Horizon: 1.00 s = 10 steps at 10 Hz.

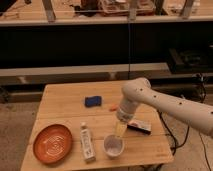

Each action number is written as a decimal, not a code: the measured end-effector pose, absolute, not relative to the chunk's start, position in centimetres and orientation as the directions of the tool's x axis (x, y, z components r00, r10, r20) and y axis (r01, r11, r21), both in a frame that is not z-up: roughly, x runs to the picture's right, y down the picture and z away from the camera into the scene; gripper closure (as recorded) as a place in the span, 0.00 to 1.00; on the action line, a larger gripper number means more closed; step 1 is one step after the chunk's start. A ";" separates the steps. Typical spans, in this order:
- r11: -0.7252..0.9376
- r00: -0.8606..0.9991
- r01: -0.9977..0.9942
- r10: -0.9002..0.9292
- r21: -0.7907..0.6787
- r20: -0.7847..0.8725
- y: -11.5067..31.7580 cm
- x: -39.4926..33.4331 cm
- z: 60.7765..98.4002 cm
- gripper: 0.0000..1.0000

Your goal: Pick up the ceramic cup

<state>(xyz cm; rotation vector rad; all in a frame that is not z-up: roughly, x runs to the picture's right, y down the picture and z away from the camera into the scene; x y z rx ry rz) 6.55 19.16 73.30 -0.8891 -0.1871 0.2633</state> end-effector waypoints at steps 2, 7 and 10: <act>0.605 0.953 -0.152 0.299 -0.781 0.046 19.6 6.4 73.3 0.20; 0.610 0.960 -0.138 0.276 -0.780 0.046 21.2 5.6 72.9 0.20; 0.611 0.963 -0.137 0.268 -0.779 0.041 22.1 5.4 72.8 0.20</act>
